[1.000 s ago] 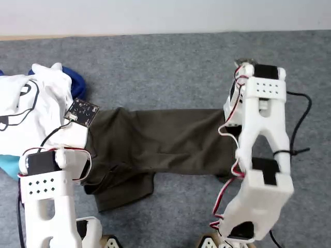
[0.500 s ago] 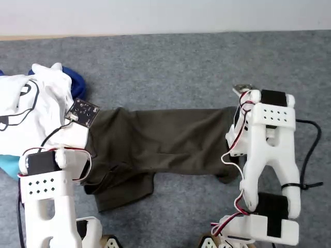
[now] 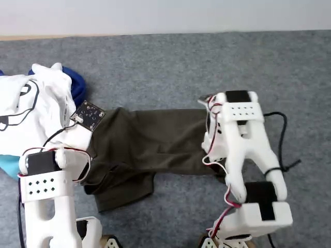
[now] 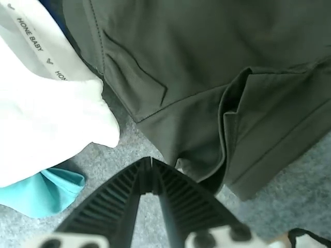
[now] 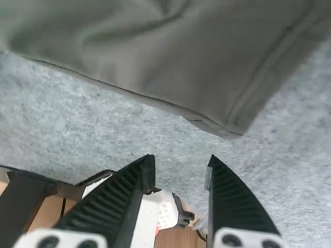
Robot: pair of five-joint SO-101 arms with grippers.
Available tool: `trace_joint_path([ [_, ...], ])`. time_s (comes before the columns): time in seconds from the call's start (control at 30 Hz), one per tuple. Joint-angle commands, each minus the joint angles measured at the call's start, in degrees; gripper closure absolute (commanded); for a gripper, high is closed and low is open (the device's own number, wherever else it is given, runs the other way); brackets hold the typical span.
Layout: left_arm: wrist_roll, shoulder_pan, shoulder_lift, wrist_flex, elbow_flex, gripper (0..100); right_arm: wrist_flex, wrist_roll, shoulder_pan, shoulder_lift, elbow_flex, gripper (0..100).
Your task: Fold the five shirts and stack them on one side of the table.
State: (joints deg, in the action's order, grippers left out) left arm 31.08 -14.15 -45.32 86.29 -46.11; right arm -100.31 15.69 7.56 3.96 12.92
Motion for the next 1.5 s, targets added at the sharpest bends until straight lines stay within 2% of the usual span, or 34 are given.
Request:
trace_joint_path([
  [0.0, 0.5, 0.2, -0.7, -2.2, 1.2, 99, 0.0, -0.4, 1.5, 2.2, -0.6, 82.6],
  [0.23, 0.6, 0.4, -0.6, -4.2, 1.2, 99, -0.7, 0.1, 2.9, 4.1, -0.7, 82.6],
  [0.3, 0.6, 0.4, -0.6, -4.2, 1.2, 99, -0.6, 2.5, 2.9, 4.1, -0.7, 82.6],
  [0.4, 1.4, 0.4, -0.6, -4.2, 1.2, 99, 0.5, 9.4, 2.5, 4.3, -1.6, 82.7],
  [0.53, 2.5, 0.4, -0.6, -4.2, 1.2, 99, 0.6, 24.4, 0.3, 4.2, -3.3, 82.7],
  [0.6, 2.6, 0.4, -0.6, -4.2, 1.2, 99, -0.1, 29.5, -1.5, 4.2, -4.4, 82.7],
  [0.8, 2.6, 0.4, -0.6, -4.2, 1.1, 99, 0.2, 35.3, -4.4, 4.5, -6.2, 82.4],
  [0.97, 2.6, 0.4, -0.6, -7.2, -2.3, 99, 0.4, 38.0, -4.1, 4.8, -5.9, 82.4],
  [1.47, 2.6, 0.4, -0.7, -7.2, -2.8, 99, 6.7, 38.8, -4.4, 12.8, -5.8, 82.6],
])
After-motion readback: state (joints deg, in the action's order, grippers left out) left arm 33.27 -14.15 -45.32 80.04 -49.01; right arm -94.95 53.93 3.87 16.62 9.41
